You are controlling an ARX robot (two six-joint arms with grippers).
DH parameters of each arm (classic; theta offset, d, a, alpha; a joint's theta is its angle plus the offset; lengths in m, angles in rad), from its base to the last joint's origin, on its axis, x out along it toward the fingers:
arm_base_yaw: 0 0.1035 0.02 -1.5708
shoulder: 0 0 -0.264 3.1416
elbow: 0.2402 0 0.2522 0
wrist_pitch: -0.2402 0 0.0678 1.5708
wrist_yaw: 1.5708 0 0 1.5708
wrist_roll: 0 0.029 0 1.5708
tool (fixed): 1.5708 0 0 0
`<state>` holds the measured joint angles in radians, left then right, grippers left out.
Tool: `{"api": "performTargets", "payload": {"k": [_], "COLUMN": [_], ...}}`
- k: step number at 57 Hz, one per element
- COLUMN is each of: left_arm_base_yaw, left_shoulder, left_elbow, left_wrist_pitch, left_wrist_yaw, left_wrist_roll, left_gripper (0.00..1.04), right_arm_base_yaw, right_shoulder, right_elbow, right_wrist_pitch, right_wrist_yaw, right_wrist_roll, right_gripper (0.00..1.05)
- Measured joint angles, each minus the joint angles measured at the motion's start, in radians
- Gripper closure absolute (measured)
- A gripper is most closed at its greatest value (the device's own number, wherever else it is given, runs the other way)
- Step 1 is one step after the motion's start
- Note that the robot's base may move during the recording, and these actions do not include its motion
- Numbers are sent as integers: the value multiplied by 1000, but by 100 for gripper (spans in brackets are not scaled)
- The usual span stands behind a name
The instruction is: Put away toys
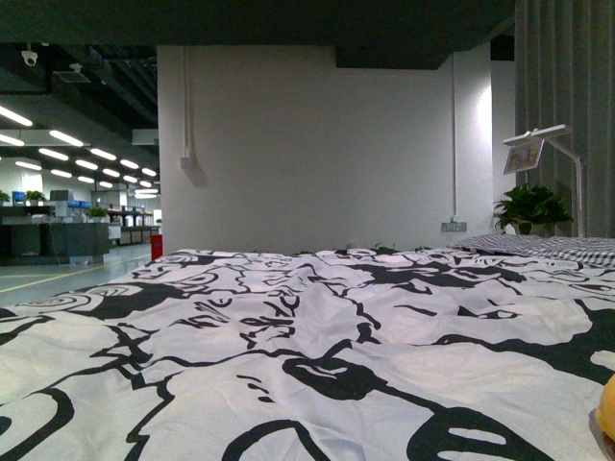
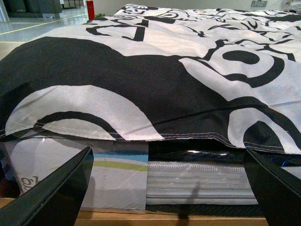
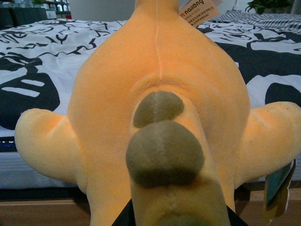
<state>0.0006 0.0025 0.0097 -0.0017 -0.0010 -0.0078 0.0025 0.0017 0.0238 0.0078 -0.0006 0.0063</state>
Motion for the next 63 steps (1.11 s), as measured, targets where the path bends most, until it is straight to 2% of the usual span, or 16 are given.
{"api": "performTargets", "payload": {"k": [52,63], "left_arm_base_yaw": [0,0], "left_shoulder": [-1,-2], "left_elbow": [0,0], "left_wrist_pitch": [0,0], "left_wrist_yaw": [-26,-3], "left_wrist_roll": [5,5], "left_gripper": [6,6], "right_arm_base_yaw": [-1,-1], "right_shoulder": [3,3], "right_elbow": [-10,-10], "right_wrist_pitch": [-14,-14], "right_wrist_yaw": [-3,3], "right_wrist_roll": [-3,-3], "right_gripper": [97,97]}}
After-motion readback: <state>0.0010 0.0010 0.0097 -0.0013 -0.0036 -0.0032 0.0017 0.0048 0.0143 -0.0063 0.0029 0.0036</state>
